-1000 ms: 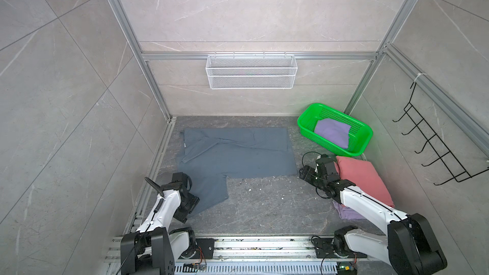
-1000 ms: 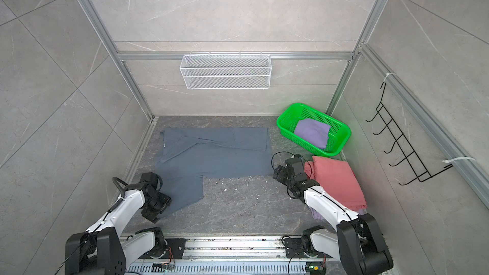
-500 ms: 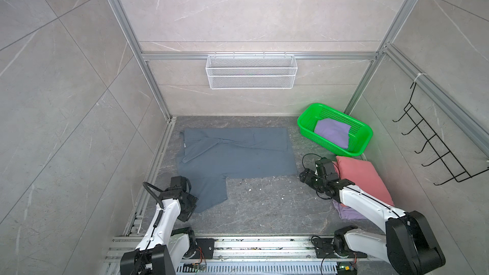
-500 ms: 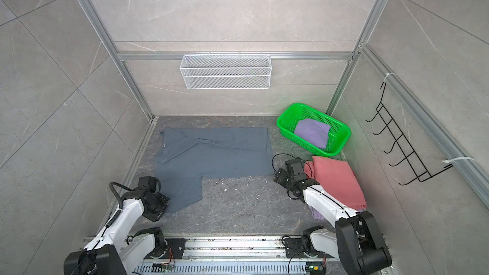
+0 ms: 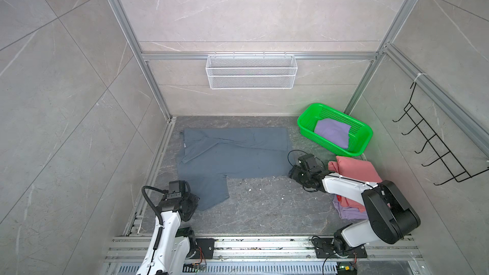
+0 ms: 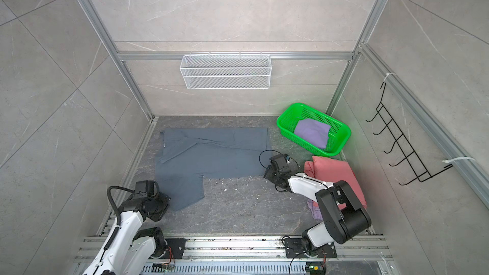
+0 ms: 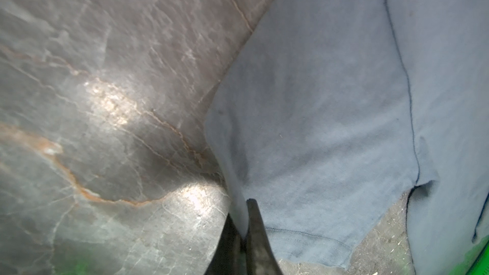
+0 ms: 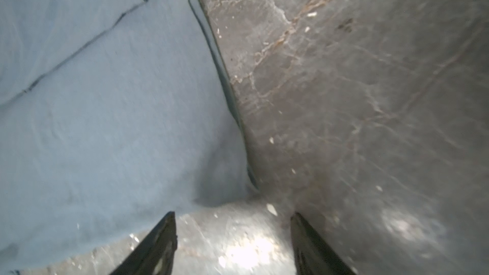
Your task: Fold and stack the t-shirts
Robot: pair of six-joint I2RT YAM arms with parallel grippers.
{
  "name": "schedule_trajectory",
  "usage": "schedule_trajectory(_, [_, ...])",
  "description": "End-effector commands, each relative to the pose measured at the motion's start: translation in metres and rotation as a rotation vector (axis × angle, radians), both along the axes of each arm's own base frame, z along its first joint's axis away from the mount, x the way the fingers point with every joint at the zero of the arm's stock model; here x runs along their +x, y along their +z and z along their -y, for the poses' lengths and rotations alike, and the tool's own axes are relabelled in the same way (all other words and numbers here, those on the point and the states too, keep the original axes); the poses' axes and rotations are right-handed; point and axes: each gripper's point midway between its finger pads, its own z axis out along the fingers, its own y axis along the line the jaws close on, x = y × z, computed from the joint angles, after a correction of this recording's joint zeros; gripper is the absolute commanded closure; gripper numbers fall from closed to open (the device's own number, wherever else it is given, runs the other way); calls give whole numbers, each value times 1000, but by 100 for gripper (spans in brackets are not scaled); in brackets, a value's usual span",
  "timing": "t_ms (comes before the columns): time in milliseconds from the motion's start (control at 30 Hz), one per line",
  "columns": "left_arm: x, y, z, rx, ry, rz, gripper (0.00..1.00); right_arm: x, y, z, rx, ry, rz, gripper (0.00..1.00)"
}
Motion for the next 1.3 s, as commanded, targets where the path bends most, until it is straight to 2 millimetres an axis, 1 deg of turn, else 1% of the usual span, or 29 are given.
schedule_trajectory(0, [15,20,1,7,-43,83,100,-13,-22,5,-32,-70,-91,36])
schedule_trajectory(67, [19,27,1,9,-47,109,100,-12,-23,7,-44,-103,-75,45])
schedule_trajectory(133, [24,36,1,21,-60,145,100,-8,-25,5,-20,-122,-43,63])
schedule_trajectory(200, [29,48,0,34,-75,176,100,-4,-24,3,-8,-124,-20,75])
schedule_trajectory(233, [30,52,0,40,-82,184,100,-3,-22,3,-10,-124,-10,81])
schedule_trajectory(333, [30,68,-1,58,-92,211,100,-1,-10,4,1,-131,35,94])
schedule_trajectory(433, [21,81,-3,75,-78,229,100,-7,6,6,18,-119,68,100])
schedule_trajectory(533, [14,88,-4,79,-66,233,100,-19,20,5,44,-99,79,100])
schedule_trajectory(633, [10,94,1,56,-69,255,100,-29,32,3,56,-87,100,100])
schedule_trajectory(733, [9,106,2,59,-65,303,100,-34,43,4,60,-81,119,100])
schedule_trajectory(800, [14,117,2,66,-81,335,100,-33,51,3,58,-67,136,100])
schedule_trajectory(900, [38,140,4,75,-129,392,100,-22,63,-1,38,-46,158,100])
schedule_trajectory(967, [60,153,5,67,-152,431,100,-10,70,-8,29,-33,172,100])
schedule_trajectory(1033, [88,171,4,79,-171,496,100,5,75,-15,28,-30,185,100])
schedule_trajectory(1133, [132,196,-1,119,-215,545,100,29,83,-21,1,-35,203,100])
schedule_trajectory(1200, [157,207,-5,146,-253,540,100,46,90,-26,-14,-31,213,100])
schedule_trajectory(1267, [182,219,-8,176,-287,547,100,61,91,-25,-21,-46,211,100])
